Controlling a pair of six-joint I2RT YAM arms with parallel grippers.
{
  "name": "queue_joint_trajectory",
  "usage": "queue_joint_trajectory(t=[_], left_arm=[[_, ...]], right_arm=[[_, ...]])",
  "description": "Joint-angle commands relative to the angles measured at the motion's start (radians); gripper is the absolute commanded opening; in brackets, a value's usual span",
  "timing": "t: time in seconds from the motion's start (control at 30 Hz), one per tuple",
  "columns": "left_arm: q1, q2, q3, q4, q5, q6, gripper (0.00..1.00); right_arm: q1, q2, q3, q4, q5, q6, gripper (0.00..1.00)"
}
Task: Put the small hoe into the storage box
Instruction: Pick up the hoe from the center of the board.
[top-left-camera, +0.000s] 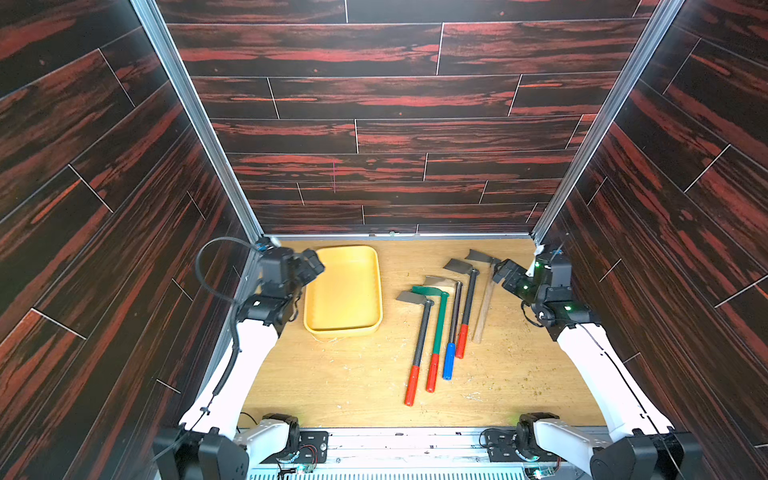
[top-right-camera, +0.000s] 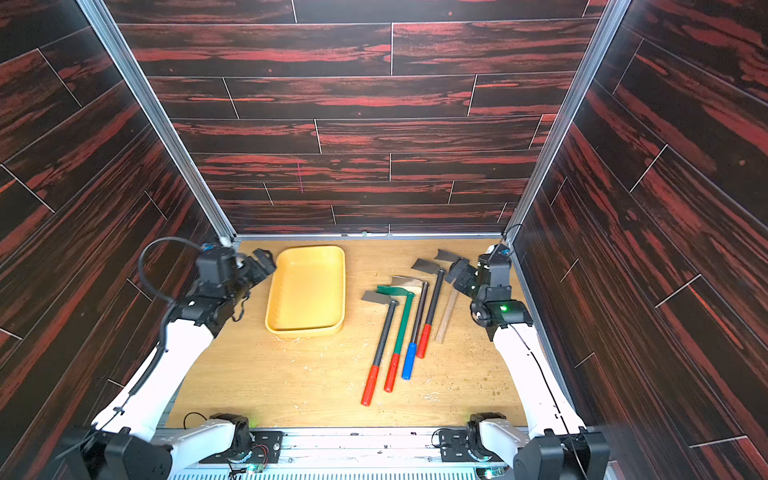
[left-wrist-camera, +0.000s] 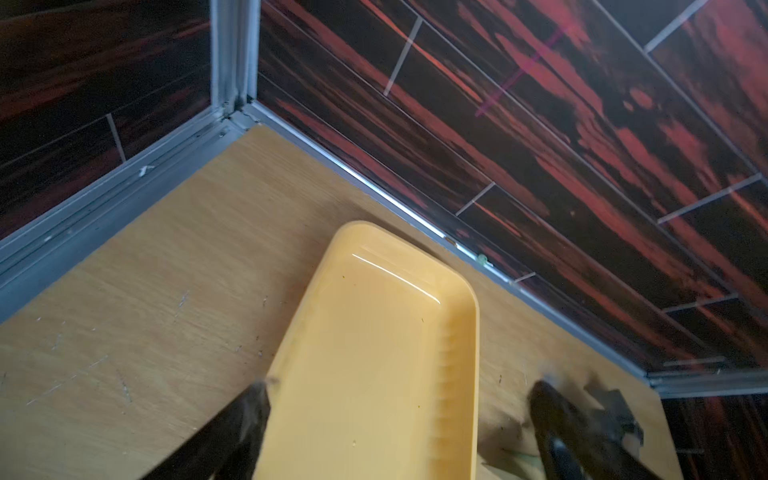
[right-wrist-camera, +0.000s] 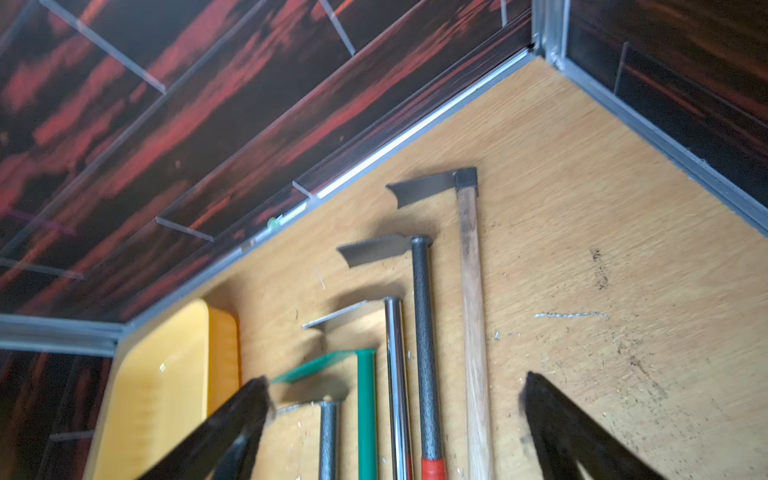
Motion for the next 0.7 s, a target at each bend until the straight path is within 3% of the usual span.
queue_joint_trajectory(t=[0.0, 0.17, 0.5, 0.67], left_arm=[[-0.077, 0.041, 0.065, -0.110, -0.127, 0.078, 1.00], [-0.193, 0.095, 0.116, -0.148, -0.238, 0.104, 1.00], [-0.478, 0.246, 0.249, -0.198, -0.481, 0.194, 1.00], [-0.563, 0.288, 0.265, -0.180, -0.554, 0.229, 1.00]], right_arm=[[0.060, 0.031, 0.046, -0.039, 0.062, -0.053, 0.98], [0.120, 0.048, 0.050, -0.050, 0.109, -0.054, 0.98], [0.121, 0.063, 0.103, -0.170, 0.193, -0.028, 0.99], [0.122, 0.087, 0.146, -0.252, 0.273, -0.009, 0.99]])
